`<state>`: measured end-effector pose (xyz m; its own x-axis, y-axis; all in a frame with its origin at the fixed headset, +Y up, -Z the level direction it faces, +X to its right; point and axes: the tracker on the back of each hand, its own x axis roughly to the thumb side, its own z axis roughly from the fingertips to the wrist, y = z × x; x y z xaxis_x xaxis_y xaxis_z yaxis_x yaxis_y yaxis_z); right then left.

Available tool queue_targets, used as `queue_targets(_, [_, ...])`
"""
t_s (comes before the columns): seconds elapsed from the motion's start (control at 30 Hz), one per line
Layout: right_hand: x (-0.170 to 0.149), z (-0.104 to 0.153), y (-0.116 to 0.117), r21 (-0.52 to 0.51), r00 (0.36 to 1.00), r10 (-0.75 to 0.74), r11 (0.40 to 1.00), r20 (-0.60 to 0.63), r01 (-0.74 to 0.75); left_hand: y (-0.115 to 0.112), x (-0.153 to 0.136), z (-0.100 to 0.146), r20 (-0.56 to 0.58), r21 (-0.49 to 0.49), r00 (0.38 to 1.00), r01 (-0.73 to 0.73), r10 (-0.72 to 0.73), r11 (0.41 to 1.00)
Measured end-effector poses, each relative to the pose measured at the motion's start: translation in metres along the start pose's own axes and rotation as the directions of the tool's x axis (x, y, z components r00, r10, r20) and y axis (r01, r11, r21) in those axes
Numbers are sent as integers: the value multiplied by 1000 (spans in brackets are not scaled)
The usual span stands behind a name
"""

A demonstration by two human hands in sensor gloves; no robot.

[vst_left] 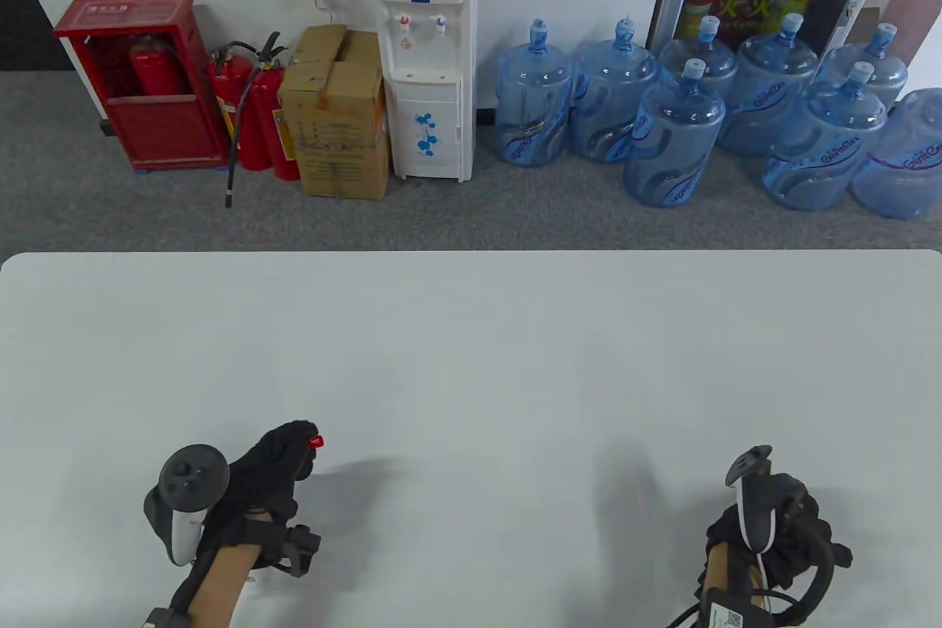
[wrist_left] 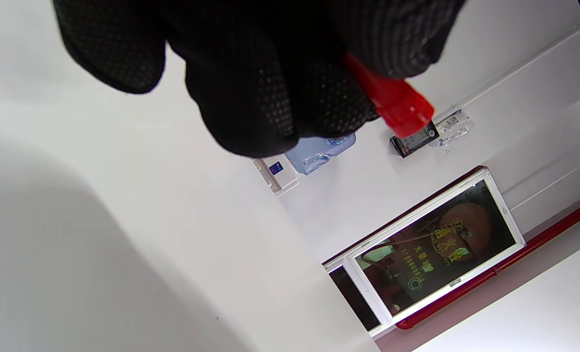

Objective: Insert the marker cap back onto the marker

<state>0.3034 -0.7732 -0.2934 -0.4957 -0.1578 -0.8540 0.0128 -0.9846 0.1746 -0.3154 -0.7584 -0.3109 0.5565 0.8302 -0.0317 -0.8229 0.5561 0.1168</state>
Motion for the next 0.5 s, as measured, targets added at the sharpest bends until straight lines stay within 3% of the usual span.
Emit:
queue_targets(0.33, [6, 1, 0, -35, 998, 15, 999, 60, -13, -1, 1, 1, 3, -5, 1000, 17, -17, 1000])
queue_targets(0.47, [10, 13, -7, -157, 979, -192, 967, 67, 200, -3, 3, 1, 2, -13, 1000, -19, 20, 1000])
queue_targets(0.5, [12, 15, -8, -149, 979, -187, 969, 82, 198, -3, 3, 1, 3, -14, 1000, -21, 21, 1000])
